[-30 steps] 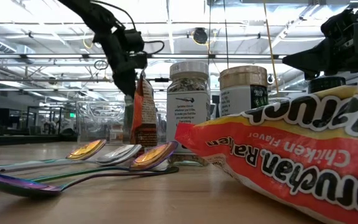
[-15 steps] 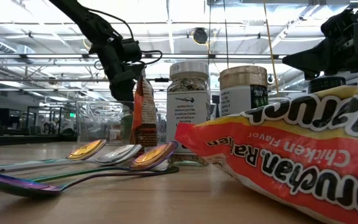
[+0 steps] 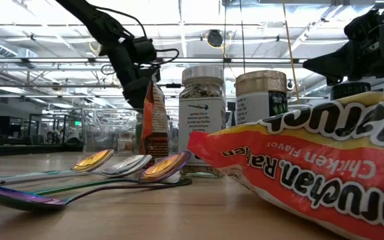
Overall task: Pick & Place Food Item
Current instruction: Put the green seasoning bottle into the left transparent bin, then put the orange seasoning pack into the left transparent bin
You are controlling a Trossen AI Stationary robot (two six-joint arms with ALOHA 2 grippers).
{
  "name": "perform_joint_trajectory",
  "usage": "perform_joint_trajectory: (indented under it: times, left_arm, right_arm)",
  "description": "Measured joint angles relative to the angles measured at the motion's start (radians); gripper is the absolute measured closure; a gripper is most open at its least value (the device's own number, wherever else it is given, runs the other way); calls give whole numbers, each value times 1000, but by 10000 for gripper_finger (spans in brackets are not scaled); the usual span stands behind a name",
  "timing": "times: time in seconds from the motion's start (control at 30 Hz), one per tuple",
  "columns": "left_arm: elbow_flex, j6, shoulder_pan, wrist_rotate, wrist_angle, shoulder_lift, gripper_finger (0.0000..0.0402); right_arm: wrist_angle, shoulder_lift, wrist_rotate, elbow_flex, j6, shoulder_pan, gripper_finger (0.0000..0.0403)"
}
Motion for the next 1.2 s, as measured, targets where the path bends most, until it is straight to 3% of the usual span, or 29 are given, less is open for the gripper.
perform_joint_trajectory:
  times: [0.13, 0.33, 0.63, 0.87, 1.07, 1.2]
  left_arm:
    - [0, -22, -8, -58, -2, 0, 115]
    - [0, -23, -9, -66, -6, -33, 100]
    - [0, -102, -32, -60, -50, -163, 109]
    - [1, -164, -123, 80, -126, -269, 119]
    - [1, -190, -258, 239, -198, -286, 115]
    - [1, -240, -376, 251, -245, -273, 117]
  right_arm:
    - [0, 0, 0, 0, 0, 0, 403]
    - [0, 0, 0, 0, 0, 0, 403]
    - [0, 0, 0, 0, 0, 0, 403]
    - [0, 0, 0, 0, 0, 0, 403]
    - [0, 0, 0, 0, 0, 0, 403]
    - [0, 0, 0, 0, 0, 0, 403]
